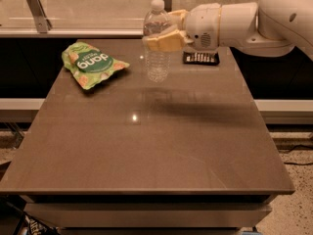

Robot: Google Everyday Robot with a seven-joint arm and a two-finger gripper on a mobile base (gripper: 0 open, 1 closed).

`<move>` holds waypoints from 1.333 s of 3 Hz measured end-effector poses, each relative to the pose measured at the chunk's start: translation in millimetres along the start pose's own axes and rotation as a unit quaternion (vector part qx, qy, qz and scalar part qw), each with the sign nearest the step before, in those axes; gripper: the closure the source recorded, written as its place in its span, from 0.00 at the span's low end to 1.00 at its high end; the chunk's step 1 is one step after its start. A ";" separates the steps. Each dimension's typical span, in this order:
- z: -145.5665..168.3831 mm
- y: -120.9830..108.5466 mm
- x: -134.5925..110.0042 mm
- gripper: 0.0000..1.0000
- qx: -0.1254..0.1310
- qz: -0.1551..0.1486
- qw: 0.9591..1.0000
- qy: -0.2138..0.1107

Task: Move water bottle near green rice chip bag

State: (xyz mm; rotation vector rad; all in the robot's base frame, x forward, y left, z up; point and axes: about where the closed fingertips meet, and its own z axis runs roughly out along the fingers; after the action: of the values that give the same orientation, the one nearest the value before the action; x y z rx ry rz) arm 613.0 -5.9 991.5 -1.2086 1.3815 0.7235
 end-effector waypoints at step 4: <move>90.9 20.5 32.6 1.00 -0.025 0.017 0.999 0.027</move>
Offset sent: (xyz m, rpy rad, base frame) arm 0.0057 0.0521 -0.0484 -0.0129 0.0701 0.0132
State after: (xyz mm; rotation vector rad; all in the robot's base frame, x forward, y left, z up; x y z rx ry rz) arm 628.3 75.4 937.5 -1.2548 1.4382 0.7574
